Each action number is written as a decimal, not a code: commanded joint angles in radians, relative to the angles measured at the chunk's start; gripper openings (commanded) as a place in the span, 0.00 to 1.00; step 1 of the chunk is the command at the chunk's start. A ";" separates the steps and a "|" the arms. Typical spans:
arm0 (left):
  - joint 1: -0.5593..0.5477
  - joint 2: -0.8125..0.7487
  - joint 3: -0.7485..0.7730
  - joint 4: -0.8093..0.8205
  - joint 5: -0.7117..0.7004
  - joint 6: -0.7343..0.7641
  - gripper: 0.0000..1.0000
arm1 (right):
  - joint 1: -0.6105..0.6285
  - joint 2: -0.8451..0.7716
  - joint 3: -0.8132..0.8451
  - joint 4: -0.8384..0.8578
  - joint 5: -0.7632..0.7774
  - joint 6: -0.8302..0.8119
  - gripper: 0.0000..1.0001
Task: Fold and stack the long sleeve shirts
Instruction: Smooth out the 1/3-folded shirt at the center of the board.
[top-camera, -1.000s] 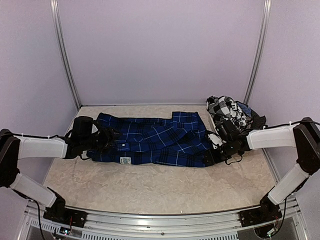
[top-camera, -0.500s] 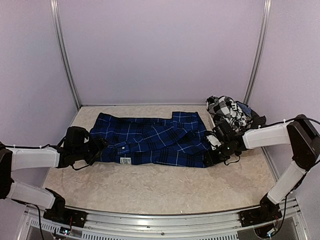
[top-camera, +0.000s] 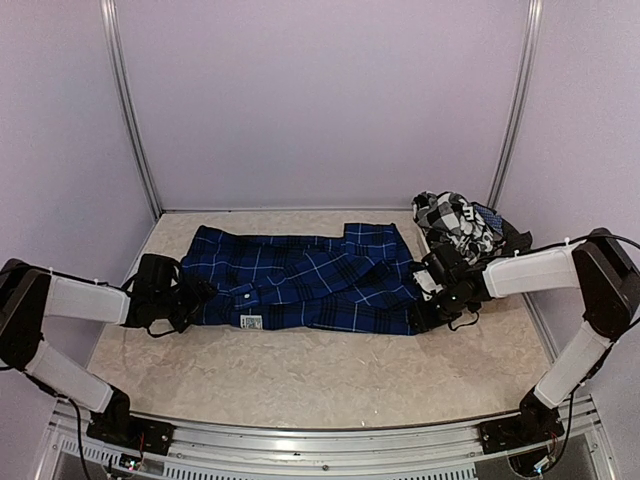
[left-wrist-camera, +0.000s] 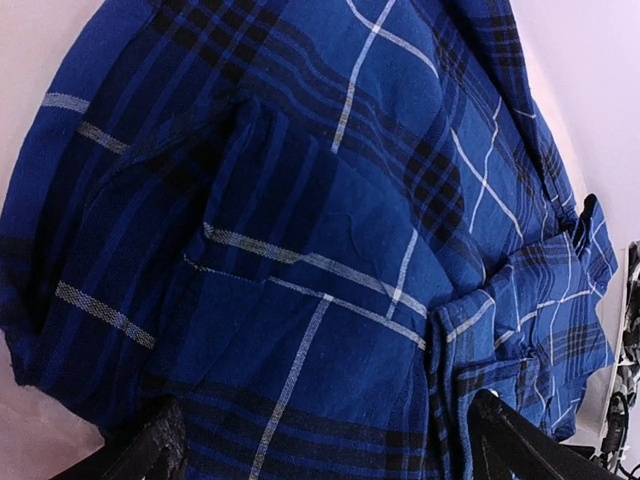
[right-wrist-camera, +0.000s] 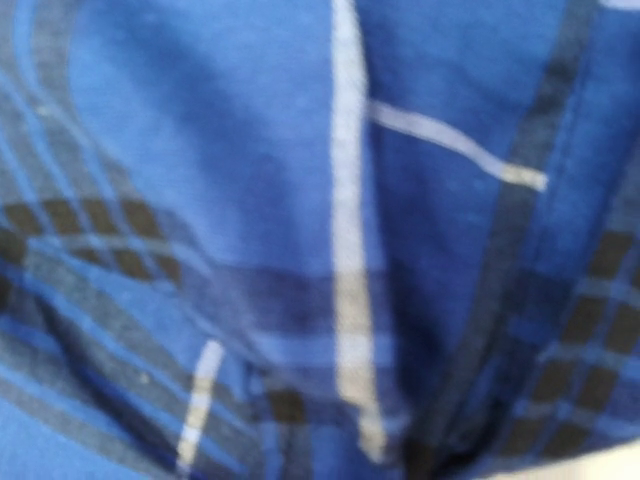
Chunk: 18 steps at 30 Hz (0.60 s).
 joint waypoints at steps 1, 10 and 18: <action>0.029 0.071 0.036 -0.024 0.042 0.057 0.93 | 0.004 0.044 0.006 -0.144 0.095 0.046 0.49; 0.093 0.034 0.039 -0.129 0.039 0.122 0.93 | -0.002 0.073 0.026 -0.213 0.173 0.092 0.50; 0.140 -0.049 0.028 -0.219 0.028 0.166 0.94 | -0.003 0.036 0.018 -0.252 0.179 0.115 0.50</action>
